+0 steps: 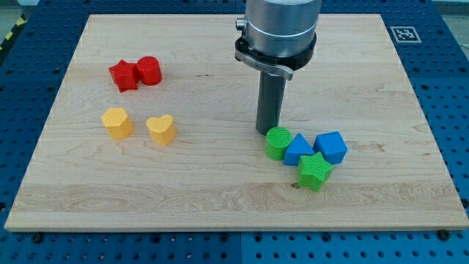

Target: Point your arm at yellow heart

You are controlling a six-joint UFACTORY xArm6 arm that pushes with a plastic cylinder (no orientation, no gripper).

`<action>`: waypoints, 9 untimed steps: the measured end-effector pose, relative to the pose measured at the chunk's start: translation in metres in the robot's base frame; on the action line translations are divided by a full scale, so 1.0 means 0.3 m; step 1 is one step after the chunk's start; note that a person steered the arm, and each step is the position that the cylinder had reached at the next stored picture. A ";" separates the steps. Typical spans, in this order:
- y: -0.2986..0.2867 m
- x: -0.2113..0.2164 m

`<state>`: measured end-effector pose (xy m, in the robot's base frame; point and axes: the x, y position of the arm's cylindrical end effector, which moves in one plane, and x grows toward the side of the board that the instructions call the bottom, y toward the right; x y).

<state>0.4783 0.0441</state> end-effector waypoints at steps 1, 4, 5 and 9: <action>-0.001 0.000; -0.007 0.000; -0.009 0.000; -0.377 0.025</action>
<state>0.4857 -0.0691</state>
